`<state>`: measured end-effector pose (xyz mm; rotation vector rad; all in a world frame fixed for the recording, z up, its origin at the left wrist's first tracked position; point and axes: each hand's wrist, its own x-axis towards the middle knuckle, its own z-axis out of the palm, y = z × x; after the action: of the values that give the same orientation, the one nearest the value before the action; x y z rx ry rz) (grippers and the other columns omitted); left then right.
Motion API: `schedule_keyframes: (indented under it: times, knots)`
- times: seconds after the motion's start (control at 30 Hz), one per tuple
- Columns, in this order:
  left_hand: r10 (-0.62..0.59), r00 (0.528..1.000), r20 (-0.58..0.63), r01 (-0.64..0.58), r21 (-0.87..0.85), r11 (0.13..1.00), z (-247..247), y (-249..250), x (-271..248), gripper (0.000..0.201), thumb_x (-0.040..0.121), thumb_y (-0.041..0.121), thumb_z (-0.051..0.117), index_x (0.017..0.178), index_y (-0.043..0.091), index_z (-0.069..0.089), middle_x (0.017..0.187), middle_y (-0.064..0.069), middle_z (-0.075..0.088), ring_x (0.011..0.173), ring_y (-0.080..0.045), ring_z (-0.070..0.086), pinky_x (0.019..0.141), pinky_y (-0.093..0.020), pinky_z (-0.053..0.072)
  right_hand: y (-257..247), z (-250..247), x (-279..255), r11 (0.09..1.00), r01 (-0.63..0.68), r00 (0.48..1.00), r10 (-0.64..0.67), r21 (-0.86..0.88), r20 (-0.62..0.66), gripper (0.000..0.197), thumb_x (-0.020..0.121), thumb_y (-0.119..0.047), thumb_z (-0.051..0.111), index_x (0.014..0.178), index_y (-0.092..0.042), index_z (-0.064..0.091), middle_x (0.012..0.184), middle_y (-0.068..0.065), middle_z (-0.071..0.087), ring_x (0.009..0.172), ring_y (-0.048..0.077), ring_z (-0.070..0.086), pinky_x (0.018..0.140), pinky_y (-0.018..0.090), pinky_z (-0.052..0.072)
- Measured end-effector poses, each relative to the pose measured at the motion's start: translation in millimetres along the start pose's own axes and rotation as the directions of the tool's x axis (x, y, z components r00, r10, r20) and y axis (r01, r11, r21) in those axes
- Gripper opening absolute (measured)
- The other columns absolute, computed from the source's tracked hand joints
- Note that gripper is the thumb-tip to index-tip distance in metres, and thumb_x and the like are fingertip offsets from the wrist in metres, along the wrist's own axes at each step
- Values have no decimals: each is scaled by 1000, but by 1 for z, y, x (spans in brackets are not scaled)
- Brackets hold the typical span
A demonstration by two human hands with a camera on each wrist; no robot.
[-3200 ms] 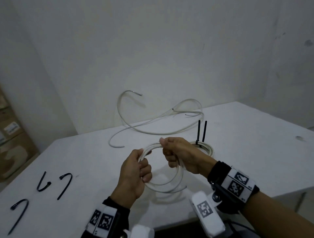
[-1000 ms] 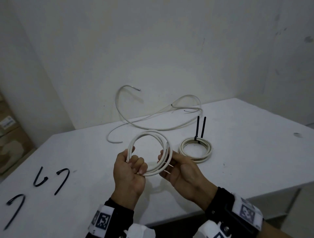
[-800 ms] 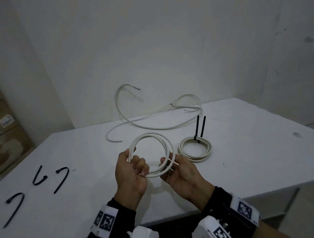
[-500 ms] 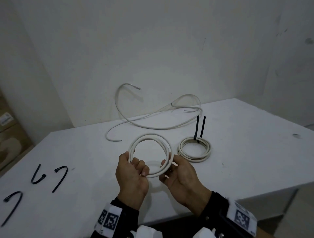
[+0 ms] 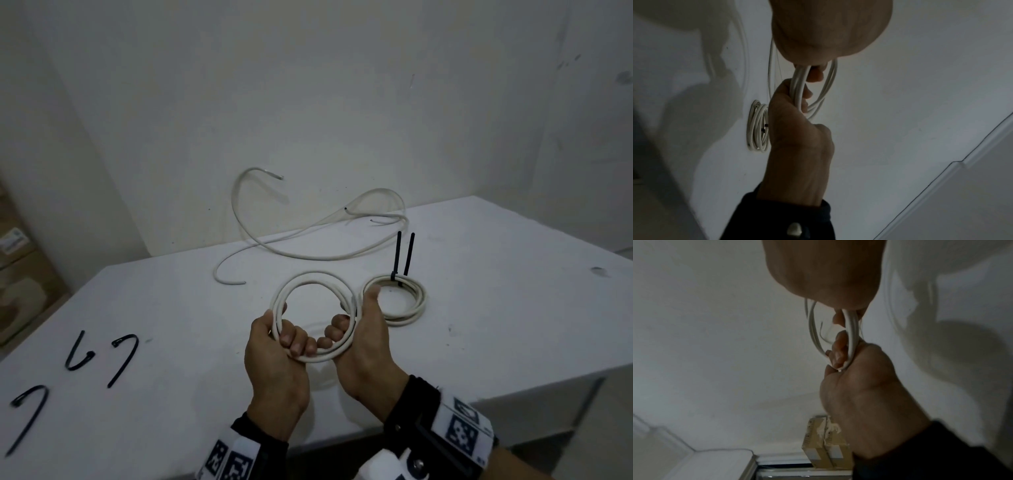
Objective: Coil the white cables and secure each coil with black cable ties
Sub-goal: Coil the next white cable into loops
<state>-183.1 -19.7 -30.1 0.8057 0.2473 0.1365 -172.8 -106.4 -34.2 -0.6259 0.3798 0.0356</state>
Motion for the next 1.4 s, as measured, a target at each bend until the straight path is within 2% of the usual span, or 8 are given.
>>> schedule_keyframes:
  times: [0.1,0.3,0.53,0.67,0.87,1.07,1.2,1.4]
  knots:
    - [5,1000,14,-5,1,1000,-5,-5,-1,27,97,19,35,80,8,53,45,-1,34,36,-12,33,41,-25,37,0,-2,3,978,139,989,-130,-157,65,40,95,-47,45,78,-11,45,47,-5,27,38,9,27,39,22,29]
    - [-37,989,140,16,146,989,-17,0,-1,33,95,17,34,86,-1,60,56,-12,57,46,-23,58,63,-41,51,-13,-9,12,924,211,975,-176,-318,136,33,98,-36,45,74,-13,41,46,-7,26,38,7,22,35,19,23]
    - [-376,886,272,163,576,801,-11,49,36,41,91,37,49,102,0,62,72,-17,64,48,-28,59,54,-37,56,-31,-19,19,812,201,945,-13,-548,327,35,97,-37,48,71,-15,38,53,-6,21,44,8,16,37,17,20]
    - [-362,883,300,97,638,764,-5,34,39,29,93,30,54,97,3,61,57,-4,48,42,-16,46,45,-26,44,-30,-17,23,734,278,941,-78,-620,330,32,97,-33,48,73,-13,42,54,-3,24,42,8,19,37,17,20]
    - [-275,925,262,75,582,810,-8,7,30,10,95,2,48,97,3,57,56,-3,41,39,-13,39,42,-25,44,-33,-20,32,720,241,964,-104,-650,243,28,94,-31,56,79,-14,39,58,-2,27,40,6,24,35,16,21]
    - [-153,977,152,78,415,906,-8,-1,31,8,96,20,52,92,16,59,50,5,26,36,-7,20,35,-15,21,-34,-18,33,806,176,978,-79,-565,192,39,98,-41,43,87,-5,56,63,3,39,53,11,38,41,21,33]
    - [-114,989,98,77,318,945,-11,-1,34,19,95,20,53,76,19,54,50,4,24,35,-7,19,35,-15,18,-34,-21,32,844,157,983,-84,-513,162,34,100,-26,41,88,-2,61,63,7,46,55,16,45,47,26,42]
    - [-77,996,51,63,230,971,-17,5,41,23,96,16,50,73,20,48,44,8,22,32,-5,17,33,-13,17,-30,-33,37,937,159,986,-136,-311,95,7,95,-4,47,92,-6,53,68,8,51,55,18,50,45,26,52]
